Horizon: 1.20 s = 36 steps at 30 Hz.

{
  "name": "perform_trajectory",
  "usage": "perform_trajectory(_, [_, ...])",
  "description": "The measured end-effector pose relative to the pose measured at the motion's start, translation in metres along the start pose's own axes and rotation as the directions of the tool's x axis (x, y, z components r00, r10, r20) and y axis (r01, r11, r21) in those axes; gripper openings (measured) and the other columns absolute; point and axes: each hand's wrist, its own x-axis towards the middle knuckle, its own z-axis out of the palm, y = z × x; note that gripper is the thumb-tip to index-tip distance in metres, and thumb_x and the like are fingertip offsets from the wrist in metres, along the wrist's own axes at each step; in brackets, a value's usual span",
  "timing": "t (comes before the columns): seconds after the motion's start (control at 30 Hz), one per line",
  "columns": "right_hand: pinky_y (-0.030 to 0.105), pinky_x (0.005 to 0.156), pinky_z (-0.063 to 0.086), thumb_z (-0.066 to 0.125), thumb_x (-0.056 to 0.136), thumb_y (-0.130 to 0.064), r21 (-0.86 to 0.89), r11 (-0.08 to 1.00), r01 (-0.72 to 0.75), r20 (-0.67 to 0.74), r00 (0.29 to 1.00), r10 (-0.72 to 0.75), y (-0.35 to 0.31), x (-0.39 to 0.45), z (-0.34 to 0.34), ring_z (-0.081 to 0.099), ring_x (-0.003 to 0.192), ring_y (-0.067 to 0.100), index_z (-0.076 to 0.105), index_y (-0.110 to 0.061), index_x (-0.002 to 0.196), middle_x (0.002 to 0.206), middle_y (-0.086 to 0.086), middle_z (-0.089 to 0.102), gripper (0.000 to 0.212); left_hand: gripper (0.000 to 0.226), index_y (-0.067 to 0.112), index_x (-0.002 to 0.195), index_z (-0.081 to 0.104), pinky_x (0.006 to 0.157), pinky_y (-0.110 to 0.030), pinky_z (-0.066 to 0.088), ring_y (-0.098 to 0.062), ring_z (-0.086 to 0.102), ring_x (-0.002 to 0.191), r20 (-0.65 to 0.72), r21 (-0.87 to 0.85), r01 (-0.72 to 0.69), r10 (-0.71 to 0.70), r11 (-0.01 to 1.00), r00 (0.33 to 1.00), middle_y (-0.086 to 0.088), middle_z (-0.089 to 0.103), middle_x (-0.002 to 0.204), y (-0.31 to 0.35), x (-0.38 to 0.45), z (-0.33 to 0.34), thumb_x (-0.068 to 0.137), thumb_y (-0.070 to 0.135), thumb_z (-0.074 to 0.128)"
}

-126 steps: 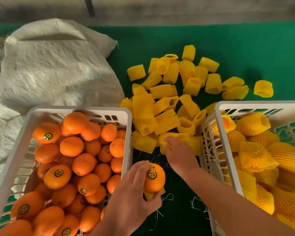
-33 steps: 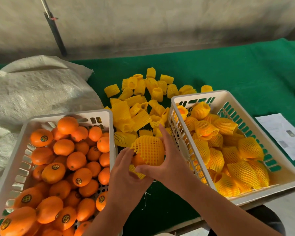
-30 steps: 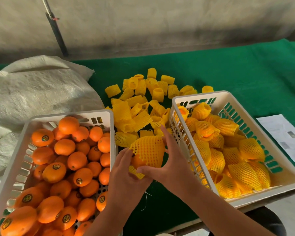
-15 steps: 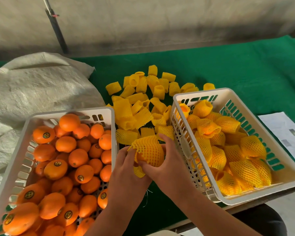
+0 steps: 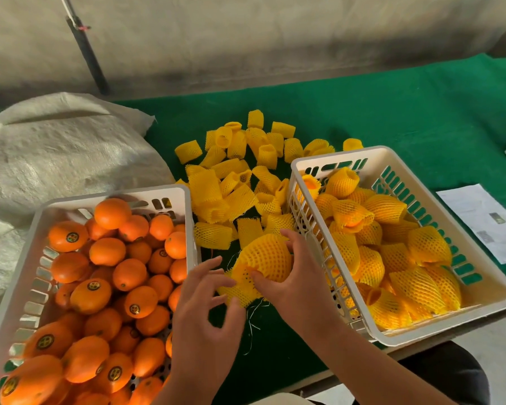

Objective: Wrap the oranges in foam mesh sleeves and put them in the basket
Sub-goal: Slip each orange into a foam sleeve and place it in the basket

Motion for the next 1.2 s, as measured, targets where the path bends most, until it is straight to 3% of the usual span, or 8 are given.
perform_trajectory(0.07, [0.016,0.092,0.044,0.079,0.076,-0.066,-0.023,0.999,0.032,0.033,0.999,-0.031,0.0,0.001,-0.005,0.041,0.117,-0.007,0.024,-0.049,0.149,0.123,-0.056,0.022,0.093,0.045,0.033,0.118,0.064,0.095,-0.042,0.057,-0.009,0.052,0.134,0.022,-0.284,0.247,-0.251,0.927,0.968,0.02,0.054,0.141,0.001,0.008,-0.003,0.077,0.048,0.071])
perform_trajectory(0.13, [0.023,0.098,0.047,0.079,0.076,-0.068,-0.034,0.997,0.064,0.074,0.995,-0.061,-0.001,-0.002,-0.006,0.042,0.124,-0.002,0.022,-0.05,0.151,0.131,-0.044,0.03,0.096,0.095,0.024,0.14,0.054,0.105,-0.056,0.049,-0.026,0.051,0.138,0.337,-0.514,0.624,-0.53,0.589,0.778,0.001,0.052,0.151,0.002,0.026,-0.003,0.06,0.062,0.087])
perform_trajectory(0.23, [0.016,0.095,0.043,0.074,0.076,-0.075,-0.07,0.991,0.111,0.163,0.982,-0.098,-0.004,-0.008,-0.004,0.041,0.123,-0.011,0.016,-0.056,0.153,0.135,-0.043,0.03,0.098,0.075,0.024,0.148,0.046,0.105,-0.061,0.05,-0.042,0.058,0.132,0.729,-0.468,0.859,-0.458,0.208,0.509,-0.018,0.056,0.148,0.001,0.038,-0.004,0.087,0.053,0.078])
perform_trajectory(0.37, [0.017,0.096,0.046,0.079,0.073,-0.073,0.02,0.99,0.143,0.312,0.939,-0.142,-0.001,-0.01,-0.008,0.034,0.135,-0.011,0.004,-0.057,0.157,0.149,-0.035,0.024,0.114,0.07,0.026,0.138,0.06,0.091,-0.044,0.06,-0.036,0.068,0.12,0.669,-0.518,0.777,-0.396,0.358,0.629,-0.014,0.068,0.132,-0.009,0.032,0.002,0.078,0.046,0.09])
perform_trajectory(0.53, [0.04,0.108,0.053,0.063,0.075,-0.087,0.324,0.908,-0.267,0.429,0.896,0.11,0.003,-0.008,-0.016,0.051,0.137,0.008,0.015,-0.051,0.16,0.16,-0.013,0.04,0.104,0.063,0.045,0.134,0.06,0.084,-0.042,0.063,-0.025,0.072,0.113,0.514,-0.519,0.644,-0.398,0.561,0.76,0.007,0.07,0.124,-0.01,0.029,0.012,0.078,0.048,0.088])
perform_trajectory(0.8, [0.034,0.088,0.062,0.077,0.069,-0.072,0.479,0.796,-0.371,0.232,0.928,0.293,0.013,-0.001,-0.031,0.07,0.107,0.009,0.054,-0.05,0.131,0.122,-0.012,0.068,0.069,0.068,0.066,0.144,0.036,0.088,-0.026,0.058,0.004,0.059,0.123,0.563,0.022,0.165,-0.148,0.986,0.813,0.036,0.055,0.134,-0.015,0.033,0.0,0.081,0.081,0.058])
perform_trajectory(0.97, [0.048,0.097,0.058,0.08,0.066,-0.075,0.581,0.731,-0.358,-0.047,0.882,0.469,0.046,0.03,-0.089,0.067,0.114,0.02,0.05,-0.044,0.144,0.132,-0.009,0.064,0.089,0.065,0.037,0.151,0.045,0.122,-0.049,0.027,-0.016,0.01,0.157,0.329,0.574,-0.138,-0.072,0.807,0.942,0.007,0.021,0.169,-0.058,0.029,-0.018,0.092,0.056,0.063])
perform_trajectory(1.2, [0.051,0.09,0.061,0.082,0.078,-0.061,0.461,0.715,-0.526,-0.333,0.644,0.689,0.14,0.083,-0.163,0.064,0.109,0.029,0.047,-0.029,0.149,0.131,0.003,0.06,0.085,0.078,0.03,0.16,0.035,0.126,-0.051,0.018,-0.022,-0.005,0.159,0.277,0.549,0.051,-0.239,0.834,0.931,0.014,-0.018,0.17,-0.084,0.015,-0.006,0.092,0.045,0.07])
